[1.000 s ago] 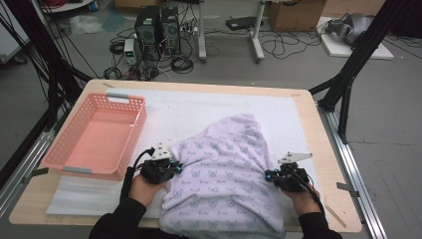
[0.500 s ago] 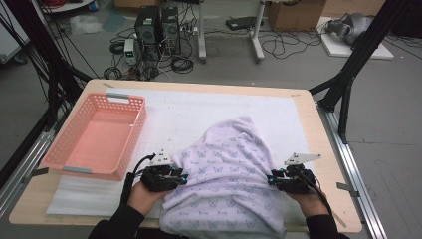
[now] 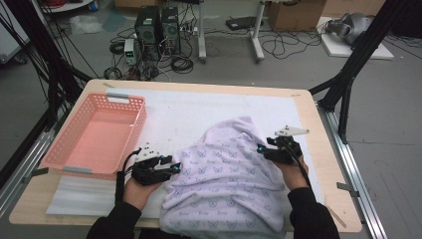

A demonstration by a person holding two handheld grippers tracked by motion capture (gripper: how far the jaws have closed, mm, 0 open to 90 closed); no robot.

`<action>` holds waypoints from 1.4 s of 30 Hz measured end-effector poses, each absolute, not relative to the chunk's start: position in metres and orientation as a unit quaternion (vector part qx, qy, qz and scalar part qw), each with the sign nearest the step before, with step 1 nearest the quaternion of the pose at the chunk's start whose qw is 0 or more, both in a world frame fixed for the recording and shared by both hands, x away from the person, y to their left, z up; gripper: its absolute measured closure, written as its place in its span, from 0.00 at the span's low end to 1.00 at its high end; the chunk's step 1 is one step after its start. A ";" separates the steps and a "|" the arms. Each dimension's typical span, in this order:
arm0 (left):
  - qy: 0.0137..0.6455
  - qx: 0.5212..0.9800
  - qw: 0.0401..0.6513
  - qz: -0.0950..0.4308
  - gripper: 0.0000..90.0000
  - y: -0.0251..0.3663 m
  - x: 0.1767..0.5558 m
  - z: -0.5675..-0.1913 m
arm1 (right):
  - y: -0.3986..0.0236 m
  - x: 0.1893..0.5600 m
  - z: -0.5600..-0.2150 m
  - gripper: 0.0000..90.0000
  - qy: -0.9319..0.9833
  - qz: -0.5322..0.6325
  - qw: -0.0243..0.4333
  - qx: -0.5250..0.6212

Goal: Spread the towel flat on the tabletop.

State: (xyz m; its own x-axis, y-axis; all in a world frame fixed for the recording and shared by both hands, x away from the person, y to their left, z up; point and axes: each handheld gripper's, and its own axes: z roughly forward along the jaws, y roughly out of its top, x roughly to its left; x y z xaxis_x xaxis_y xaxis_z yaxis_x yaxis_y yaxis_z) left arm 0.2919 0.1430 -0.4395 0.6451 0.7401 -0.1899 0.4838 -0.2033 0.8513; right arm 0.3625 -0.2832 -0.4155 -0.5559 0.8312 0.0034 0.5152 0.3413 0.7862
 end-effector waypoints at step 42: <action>0.438 0.742 0.490 0.132 0.57 0.152 0.298 -0.445 | -0.311 0.407 -0.422 0.60 0.731 0.332 0.252 0.540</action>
